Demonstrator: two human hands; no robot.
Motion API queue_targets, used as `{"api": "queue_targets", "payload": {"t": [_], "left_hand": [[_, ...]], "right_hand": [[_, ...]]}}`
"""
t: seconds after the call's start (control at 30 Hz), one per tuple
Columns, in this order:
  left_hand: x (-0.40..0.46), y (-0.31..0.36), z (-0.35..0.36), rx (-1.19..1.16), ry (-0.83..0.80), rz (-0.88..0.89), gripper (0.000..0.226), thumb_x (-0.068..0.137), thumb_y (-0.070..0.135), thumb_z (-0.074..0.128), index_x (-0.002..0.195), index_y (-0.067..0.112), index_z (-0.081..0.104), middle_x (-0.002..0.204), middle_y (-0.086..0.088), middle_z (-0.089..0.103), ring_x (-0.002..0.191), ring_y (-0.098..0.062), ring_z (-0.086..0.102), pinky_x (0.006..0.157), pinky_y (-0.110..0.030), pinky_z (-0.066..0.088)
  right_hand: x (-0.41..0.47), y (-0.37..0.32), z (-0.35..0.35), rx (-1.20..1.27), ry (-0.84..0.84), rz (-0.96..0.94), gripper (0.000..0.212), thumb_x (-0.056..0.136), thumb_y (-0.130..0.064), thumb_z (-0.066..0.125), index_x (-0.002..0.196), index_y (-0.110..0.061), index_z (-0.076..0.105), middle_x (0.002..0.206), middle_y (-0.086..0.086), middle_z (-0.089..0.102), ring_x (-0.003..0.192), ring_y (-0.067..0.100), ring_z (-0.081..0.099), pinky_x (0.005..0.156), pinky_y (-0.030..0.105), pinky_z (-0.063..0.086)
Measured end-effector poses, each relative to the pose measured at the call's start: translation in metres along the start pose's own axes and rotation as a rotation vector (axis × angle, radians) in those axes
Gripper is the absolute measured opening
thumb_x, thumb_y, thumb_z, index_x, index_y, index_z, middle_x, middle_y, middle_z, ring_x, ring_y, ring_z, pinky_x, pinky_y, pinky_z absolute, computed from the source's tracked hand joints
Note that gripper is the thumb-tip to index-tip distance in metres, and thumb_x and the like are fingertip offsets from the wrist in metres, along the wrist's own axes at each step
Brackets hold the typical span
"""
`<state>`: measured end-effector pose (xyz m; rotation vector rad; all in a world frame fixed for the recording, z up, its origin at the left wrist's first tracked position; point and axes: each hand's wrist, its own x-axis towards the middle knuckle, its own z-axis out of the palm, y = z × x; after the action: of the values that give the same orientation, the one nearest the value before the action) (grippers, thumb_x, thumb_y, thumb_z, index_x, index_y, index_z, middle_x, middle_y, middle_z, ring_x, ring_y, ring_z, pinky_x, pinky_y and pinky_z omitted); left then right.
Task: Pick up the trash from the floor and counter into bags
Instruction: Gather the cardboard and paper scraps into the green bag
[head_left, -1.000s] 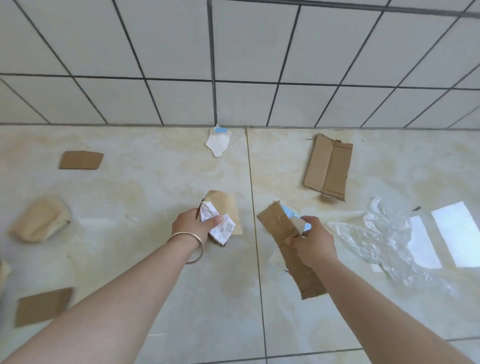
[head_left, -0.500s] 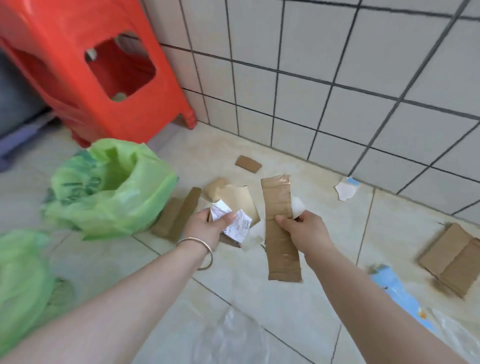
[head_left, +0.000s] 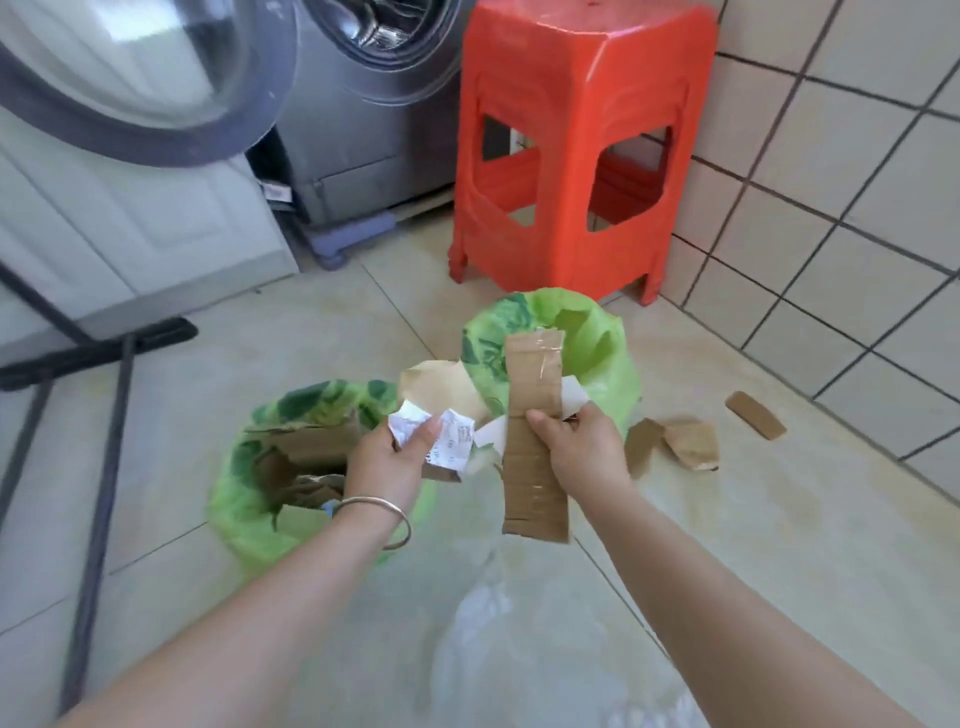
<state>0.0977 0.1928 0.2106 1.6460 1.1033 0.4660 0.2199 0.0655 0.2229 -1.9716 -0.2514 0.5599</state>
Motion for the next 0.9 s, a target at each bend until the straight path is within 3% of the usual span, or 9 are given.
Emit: {"api": "queue_targets", "payload": {"t": [0.07, 0.17, 0.3, 0.43, 0.53, 0.67, 0.77, 0.83, 0.9], "left_hand": [[0.018, -0.013, -0.042, 0.016, 0.084, 0.027, 0.033, 0.089, 0.034, 0.059, 0.080, 0.003, 0.065, 0.070, -0.002, 0.060, 0.065, -0.018, 0.050, 0.062, -0.028, 0.039], [0.038, -0.033, -0.100, 0.099, 0.187, 0.132, 0.037, 0.092, 0.034, 0.054, 0.064, 0.009, 0.052, 0.051, 0.006, 0.041, 0.050, -0.003, 0.041, 0.051, -0.010, 0.035], [0.056, -0.062, -0.152, 0.139, 0.227, 0.159, 0.024, 0.090, 0.030, 0.059, 0.077, 0.010, 0.056, 0.057, 0.014, 0.048, 0.055, 0.014, 0.053, 0.054, -0.002, 0.038], [0.067, -0.091, -0.165, 0.216, 0.218, 0.076, 0.020, 0.082, 0.025, 0.069, 0.073, 0.014, 0.054, 0.065, -0.004, 0.056, 0.061, -0.019, 0.050, 0.056, -0.018, 0.038], [0.078, -0.103, -0.163, 0.307, 0.216, 0.108, 0.033, 0.076, 0.024, 0.074, 0.061, 0.019, 0.045, 0.047, 0.004, 0.042, 0.047, -0.013, 0.040, 0.048, -0.012, 0.031], [0.089, -0.118, -0.166, 0.328, 0.188, 0.302, 0.022, 0.073, 0.024, 0.070, 0.063, 0.021, 0.050, 0.047, 0.001, 0.045, 0.055, -0.009, 0.037, 0.049, -0.015, 0.032], [0.089, -0.129, -0.171, 0.433, 0.056, 0.421, 0.018, 0.060, 0.034, 0.048, 0.075, 0.024, 0.047, 0.068, 0.002, 0.053, 0.060, -0.016, 0.041, 0.048, -0.019, 0.026], [0.090, -0.133, -0.168, 0.604, -0.028, 0.459, 0.016, 0.062, 0.029, 0.055, 0.075, 0.025, 0.047, 0.066, -0.003, 0.057, 0.059, -0.023, 0.053, 0.047, -0.021, 0.025], [0.095, -0.125, -0.157, 0.838, -0.097, 0.427, 0.007, 0.076, 0.025, 0.060, 0.080, 0.025, 0.054, 0.076, -0.004, 0.065, 0.076, -0.032, 0.062, 0.053, -0.027, 0.037]], "right_hand": [[-0.001, -0.020, 0.048, 0.026, -0.051, -0.061, 0.018, 0.090, -0.028, 0.059, 0.092, -0.012, 0.051, 0.081, -0.004, 0.056, 0.079, 0.017, 0.053, 0.052, 0.018, 0.034], [-0.005, -0.043, 0.113, 0.043, -0.124, -0.135, 0.007, 0.094, -0.023, 0.052, 0.095, -0.019, 0.047, 0.078, -0.015, 0.051, 0.084, 0.015, 0.053, 0.066, 0.026, 0.041], [-0.010, -0.045, 0.176, 0.059, -0.190, -0.213, 0.004, 0.095, -0.016, 0.050, 0.096, -0.019, 0.047, 0.079, -0.020, 0.050, 0.082, 0.010, 0.053, 0.069, 0.021, 0.041], [-0.011, -0.028, 0.209, 0.047, -0.232, -0.247, 0.016, 0.094, -0.010, 0.050, 0.099, -0.025, 0.049, 0.083, -0.025, 0.054, 0.080, -0.006, 0.054, 0.064, 0.006, 0.040], [-0.006, -0.018, 0.219, 0.017, -0.249, -0.246, 0.017, 0.094, -0.006, 0.049, 0.101, -0.021, 0.053, 0.086, -0.022, 0.057, 0.084, 0.000, 0.056, 0.068, 0.010, 0.041], [0.003, -0.018, 0.223, -0.089, -0.276, -0.358, 0.016, 0.090, -0.003, 0.052, 0.096, -0.015, 0.060, 0.087, -0.010, 0.061, 0.087, 0.009, 0.058, 0.076, 0.023, 0.043], [0.009, -0.012, 0.220, -0.351, -0.262, -0.506, 0.022, 0.081, 0.003, 0.059, 0.088, -0.014, 0.070, 0.083, -0.010, 0.064, 0.088, 0.019, 0.051, 0.077, 0.030, 0.043], [0.011, -0.004, 0.221, -0.550, -0.269, -0.540, 0.027, 0.077, 0.003, 0.060, 0.088, -0.018, 0.074, 0.082, -0.006, 0.064, 0.087, 0.022, 0.052, 0.072, 0.032, 0.044], [0.012, 0.001, 0.226, -0.668, -0.275, -0.463, 0.026, 0.080, -0.007, 0.060, 0.094, -0.025, 0.072, 0.084, -0.005, 0.061, 0.088, 0.022, 0.055, 0.064, 0.028, 0.039]]}}
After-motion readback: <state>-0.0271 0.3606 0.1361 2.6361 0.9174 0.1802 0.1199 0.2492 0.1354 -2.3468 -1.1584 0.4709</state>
